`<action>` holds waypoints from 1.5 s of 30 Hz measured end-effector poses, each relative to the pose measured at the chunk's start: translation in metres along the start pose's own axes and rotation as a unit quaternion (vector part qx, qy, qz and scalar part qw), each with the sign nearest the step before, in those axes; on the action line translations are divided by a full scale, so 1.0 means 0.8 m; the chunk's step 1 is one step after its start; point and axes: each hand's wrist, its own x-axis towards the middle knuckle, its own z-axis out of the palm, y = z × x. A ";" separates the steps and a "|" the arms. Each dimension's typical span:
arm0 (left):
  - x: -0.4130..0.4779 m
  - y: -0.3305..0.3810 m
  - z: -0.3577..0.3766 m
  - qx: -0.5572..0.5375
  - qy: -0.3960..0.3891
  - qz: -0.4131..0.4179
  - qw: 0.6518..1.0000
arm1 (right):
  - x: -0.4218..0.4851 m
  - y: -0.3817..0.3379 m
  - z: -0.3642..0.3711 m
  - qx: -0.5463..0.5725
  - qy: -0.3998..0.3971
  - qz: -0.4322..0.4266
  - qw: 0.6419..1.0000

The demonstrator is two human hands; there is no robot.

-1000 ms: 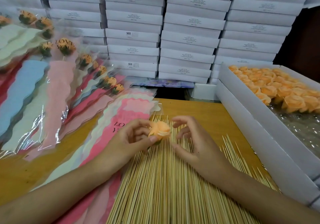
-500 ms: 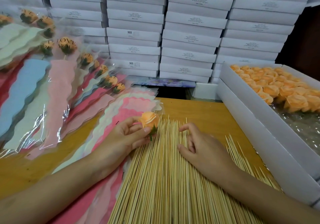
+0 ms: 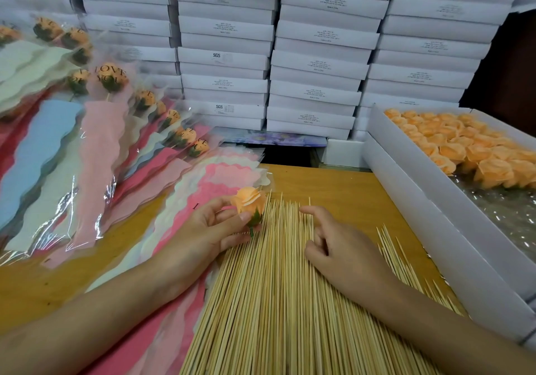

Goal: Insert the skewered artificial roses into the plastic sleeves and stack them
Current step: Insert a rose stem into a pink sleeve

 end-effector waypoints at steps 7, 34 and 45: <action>0.001 -0.001 -0.001 -0.003 -0.004 -0.001 1.000 | 0.002 0.005 0.002 0.079 0.027 0.020 0.996; 0.004 0.002 -0.003 -0.052 0.013 -0.006 0.999 | 0.002 -0.008 -0.016 0.595 -0.170 0.027 0.785; 0.002 0.003 0.000 -0.050 -0.001 0.011 0.999 | 0.002 -0.009 -0.007 0.554 -0.237 0.011 0.798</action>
